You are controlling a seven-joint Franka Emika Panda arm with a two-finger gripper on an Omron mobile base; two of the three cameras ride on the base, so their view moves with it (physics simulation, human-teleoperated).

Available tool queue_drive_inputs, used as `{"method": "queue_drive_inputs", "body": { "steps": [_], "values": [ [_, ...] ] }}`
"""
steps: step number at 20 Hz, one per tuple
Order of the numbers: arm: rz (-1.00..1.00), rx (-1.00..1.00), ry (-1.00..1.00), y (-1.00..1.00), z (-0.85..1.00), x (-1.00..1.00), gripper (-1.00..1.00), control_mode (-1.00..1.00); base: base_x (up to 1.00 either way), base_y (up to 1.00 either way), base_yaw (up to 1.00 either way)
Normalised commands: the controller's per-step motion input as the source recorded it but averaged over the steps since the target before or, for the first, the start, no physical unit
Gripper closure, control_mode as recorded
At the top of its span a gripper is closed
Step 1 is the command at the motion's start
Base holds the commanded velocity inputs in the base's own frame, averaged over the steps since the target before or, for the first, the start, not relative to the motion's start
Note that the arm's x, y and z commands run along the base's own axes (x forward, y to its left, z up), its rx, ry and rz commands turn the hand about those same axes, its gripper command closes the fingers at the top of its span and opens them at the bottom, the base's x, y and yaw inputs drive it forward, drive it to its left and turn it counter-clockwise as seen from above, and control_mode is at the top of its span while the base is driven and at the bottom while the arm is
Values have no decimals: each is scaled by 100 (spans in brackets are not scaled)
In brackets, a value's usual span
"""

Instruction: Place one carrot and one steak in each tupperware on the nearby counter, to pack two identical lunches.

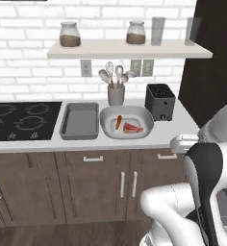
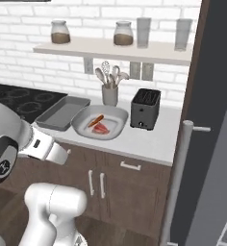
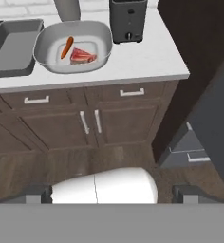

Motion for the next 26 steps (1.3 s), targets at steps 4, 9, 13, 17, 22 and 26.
{"method": "queue_drive_inputs", "body": {
  "steps": [4,9,13,17,22,26],
  "values": [
    [0,0,0,0,0,0,-100,100,-100,27,1],
    [0,0,0,0,0,0,-100,100,-100,-33,-11],
    [0,0,0,0,0,0,-100,100,-53,-59,-39],
    [0,0,0,0,0,0,-100,100,0,-8,-68],
    [0,0,0,0,0,0,-100,100,14,1,-83],
    [0,0,0,0,0,0,-100,100,24,0,-84]
  ]
}}
